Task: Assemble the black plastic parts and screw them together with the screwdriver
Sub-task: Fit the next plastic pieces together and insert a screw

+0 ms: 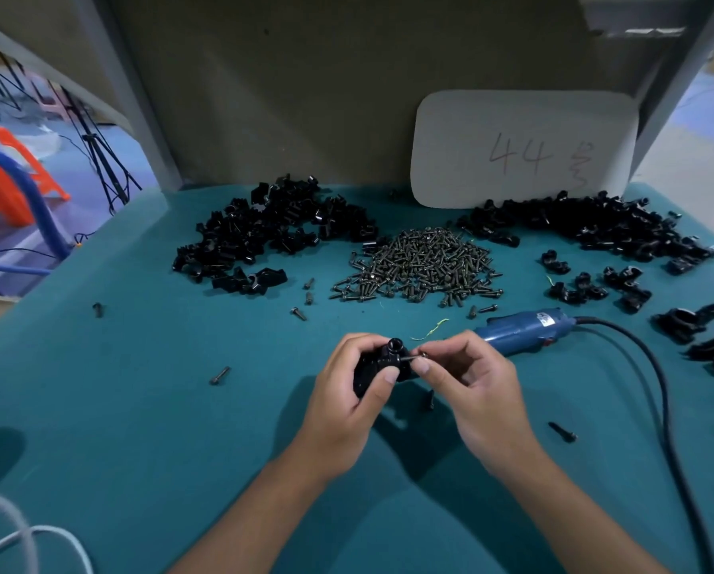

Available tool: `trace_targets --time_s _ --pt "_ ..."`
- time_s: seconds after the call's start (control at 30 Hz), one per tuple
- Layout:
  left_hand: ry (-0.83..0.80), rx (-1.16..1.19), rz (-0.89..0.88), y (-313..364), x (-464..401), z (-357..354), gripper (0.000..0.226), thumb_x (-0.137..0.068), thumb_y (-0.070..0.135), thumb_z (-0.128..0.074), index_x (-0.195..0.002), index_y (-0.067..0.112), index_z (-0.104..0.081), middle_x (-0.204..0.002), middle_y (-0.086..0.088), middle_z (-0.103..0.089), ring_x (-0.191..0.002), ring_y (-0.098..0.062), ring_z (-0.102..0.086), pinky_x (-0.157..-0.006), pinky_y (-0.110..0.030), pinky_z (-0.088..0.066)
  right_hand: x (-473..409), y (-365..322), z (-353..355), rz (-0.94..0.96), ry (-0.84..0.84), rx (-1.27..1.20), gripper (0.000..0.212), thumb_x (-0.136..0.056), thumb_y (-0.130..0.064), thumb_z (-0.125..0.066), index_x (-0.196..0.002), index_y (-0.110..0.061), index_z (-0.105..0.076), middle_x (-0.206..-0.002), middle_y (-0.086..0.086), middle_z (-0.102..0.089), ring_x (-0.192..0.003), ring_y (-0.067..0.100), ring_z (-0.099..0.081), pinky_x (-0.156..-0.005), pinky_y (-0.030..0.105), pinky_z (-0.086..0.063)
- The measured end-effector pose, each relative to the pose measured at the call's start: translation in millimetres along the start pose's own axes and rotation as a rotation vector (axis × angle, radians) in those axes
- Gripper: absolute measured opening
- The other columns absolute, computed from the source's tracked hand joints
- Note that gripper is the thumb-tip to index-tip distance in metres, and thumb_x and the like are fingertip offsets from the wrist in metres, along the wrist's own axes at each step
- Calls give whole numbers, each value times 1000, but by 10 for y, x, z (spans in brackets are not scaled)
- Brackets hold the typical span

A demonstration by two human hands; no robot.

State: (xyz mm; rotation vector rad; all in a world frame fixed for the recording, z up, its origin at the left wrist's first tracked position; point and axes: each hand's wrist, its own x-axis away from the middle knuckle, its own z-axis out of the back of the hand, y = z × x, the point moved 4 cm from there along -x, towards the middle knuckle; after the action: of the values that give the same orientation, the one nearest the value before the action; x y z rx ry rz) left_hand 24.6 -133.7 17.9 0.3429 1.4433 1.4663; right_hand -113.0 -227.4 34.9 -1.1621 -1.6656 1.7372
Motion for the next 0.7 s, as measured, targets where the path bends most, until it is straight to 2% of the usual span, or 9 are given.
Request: trace_targets --time_s 0.07,0.1,0.23,0.4,0.53,0.7 --pt "-7 44 31 -5 6 2 23 -94 45 -57 -115 36 -57 -112 7 -60 -105 -25 -65 -92 -43 -54 6 -6 10 37 0 53 12 -76 -22 -78 -84 -17 -69 -86 0 -76 -77 10 -72 -71 17 -54" --pt "-12 76 44 5 8 -2 22 -94 46 -58 -115 38 -58 -112 6 -60 -103 -28 -67 -90 -43 -56 11 -5 13 56 2 86 10 -77 -24 -78 -83 -22 -70 -88 -1 -76 -77 11 -72 -72 18 -54" --pt "-42 181 75 56 20 -19 18 -94 44 -60 -112 47 -60 -111 10 -58 -97 -31 -68 -79 -28 -59 35 -23 23 117 5 186 10 -80 -29 -78 -85 -34 -70 -92 -6 -75 -83 16 -71 -77 28 -57" --pt "-82 153 87 37 23 -28 21 -93 44 -60 -113 41 -58 -110 5 -59 -92 -30 -68 -77 -25 -56 37 -35 61 151 13 257 13 -83 -28 -82 -86 -31 -70 -92 -7 -74 -83 21 -69 -76 48 -56" --pt "-103 123 87 30 37 -30 20 -93 42 -59 -113 40 -57 -106 3 -61 -84 -22 -69 -75 -21 -53 40 -70 23 180 -27 317 11 -81 -30 -83 -82 -29 -71 -92 -10 -69 -87 20 -64 -75 40 -52" --pt "-115 67 97 29 51 -43 28 -92 45 -56 -117 33 -56 -108 6 -61 -91 -27 -66 -81 -39 -56 5 -108 62 216 -23 410 15 -79 -31 -80 -81 -17 -76 -89 -11 -65 -88 14 -62 -73 18 -43"
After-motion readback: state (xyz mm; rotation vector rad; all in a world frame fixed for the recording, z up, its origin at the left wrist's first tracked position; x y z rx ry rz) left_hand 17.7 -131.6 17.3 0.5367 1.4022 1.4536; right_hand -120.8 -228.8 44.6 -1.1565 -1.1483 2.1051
